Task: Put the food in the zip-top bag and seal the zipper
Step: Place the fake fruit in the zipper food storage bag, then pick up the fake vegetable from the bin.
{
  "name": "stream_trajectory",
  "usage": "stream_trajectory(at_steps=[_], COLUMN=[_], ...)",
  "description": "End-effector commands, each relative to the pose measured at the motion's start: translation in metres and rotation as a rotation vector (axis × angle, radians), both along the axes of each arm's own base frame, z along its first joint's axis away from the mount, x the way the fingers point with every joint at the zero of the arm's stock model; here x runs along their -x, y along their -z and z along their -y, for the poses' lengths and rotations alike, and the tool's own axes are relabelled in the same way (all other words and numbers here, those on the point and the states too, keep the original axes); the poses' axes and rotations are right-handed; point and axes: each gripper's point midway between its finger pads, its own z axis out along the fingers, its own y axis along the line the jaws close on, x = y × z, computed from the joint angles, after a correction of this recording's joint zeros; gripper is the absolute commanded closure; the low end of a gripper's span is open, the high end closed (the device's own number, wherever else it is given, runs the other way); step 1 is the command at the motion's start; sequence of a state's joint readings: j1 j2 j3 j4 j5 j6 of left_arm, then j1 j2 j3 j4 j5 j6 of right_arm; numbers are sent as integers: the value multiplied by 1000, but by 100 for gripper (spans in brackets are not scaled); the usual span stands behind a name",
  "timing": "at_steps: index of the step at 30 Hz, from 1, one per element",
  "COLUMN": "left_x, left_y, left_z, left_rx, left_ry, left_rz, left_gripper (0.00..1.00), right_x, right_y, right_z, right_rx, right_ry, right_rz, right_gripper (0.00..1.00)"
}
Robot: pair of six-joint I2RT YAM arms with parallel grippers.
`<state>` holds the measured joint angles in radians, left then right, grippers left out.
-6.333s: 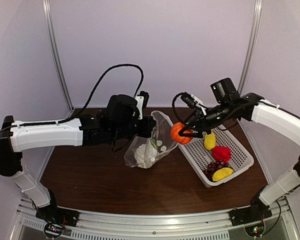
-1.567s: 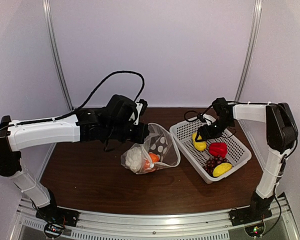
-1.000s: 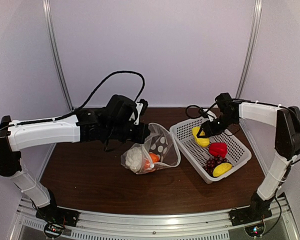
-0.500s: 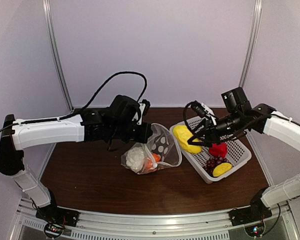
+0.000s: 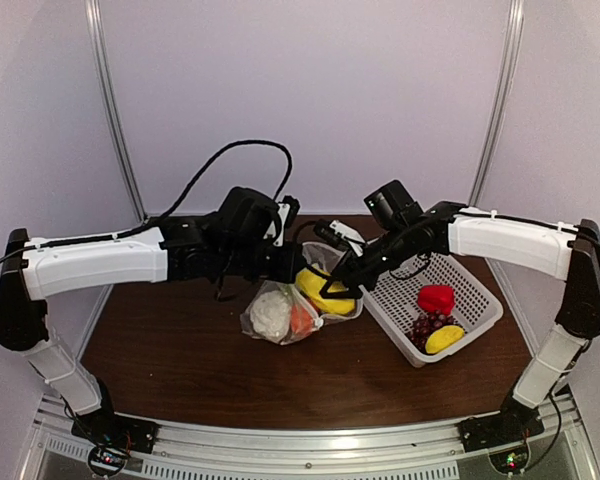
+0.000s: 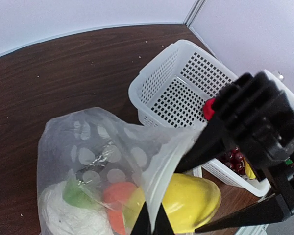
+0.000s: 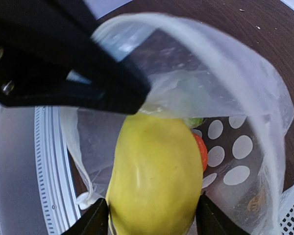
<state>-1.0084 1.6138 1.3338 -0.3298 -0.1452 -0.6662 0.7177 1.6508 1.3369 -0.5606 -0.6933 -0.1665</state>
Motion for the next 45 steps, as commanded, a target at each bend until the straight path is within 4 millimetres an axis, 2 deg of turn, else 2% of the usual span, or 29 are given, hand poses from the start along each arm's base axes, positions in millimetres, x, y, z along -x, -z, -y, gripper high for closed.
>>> stream_trajectory(at_steps=[1,3,7,10,12,14,15,16,18,19,20,22,24,26,30,37,45], left_x=[-3,-3,-4,-5,-7,-6,-8,-10,1,10,8,-7,4,13,12,16,18], left_y=[-33,-35,-35,-33,-36,-35,-28,-18,-17,-21,-14,8,5,-2,2,3,5], left_z=[-1,-3,-4,-4,-10,-17,-18,-18,-4,6,4,-12,2,12,8,9,6], left_rx=[77,74,67,59,58,78,79,64,45,41,8,-56,-10,57,52,56,56], left_ry=[-10,-17,-21,-21,-44,-62,-62,-53,25,88,79,2,84,133,109,126,125], left_rz=[43,49,61,65,78,98,99,74,-6,22,51,16,-13,0,4,-10,-20], left_gripper=[100,100,100,100,100,100,100,100,100,100,100,100,100,100,100,100,100], right_x=[-31,-23,-2,12,8,-2,-6,-14,-20,-20,-20,-24,-24,-26,-40,-66,-77], right_y=[-20,-27,-57,-78,-78,-66,-59,-49,-28,-14,0,28,50,60,72,94,115], right_z=[-7,-5,11,33,58,93,111,138,179,198,216,249,270,278,285,282,275], right_rx=[-7,-10,-69,-63,-7,68,106,163,283,353,433,574,653,675,707,724,701], right_ry=[108,77,34,19,62,127,152,193,241,251,260,303,327,339,372,387,388], right_rz=[66,74,130,179,207,201,196,192,188,187,191,184,151,131,129,97,31], right_gripper=[20,12,10,10,10,11,11,11,11,12,11,10,10,9,11,14,19])
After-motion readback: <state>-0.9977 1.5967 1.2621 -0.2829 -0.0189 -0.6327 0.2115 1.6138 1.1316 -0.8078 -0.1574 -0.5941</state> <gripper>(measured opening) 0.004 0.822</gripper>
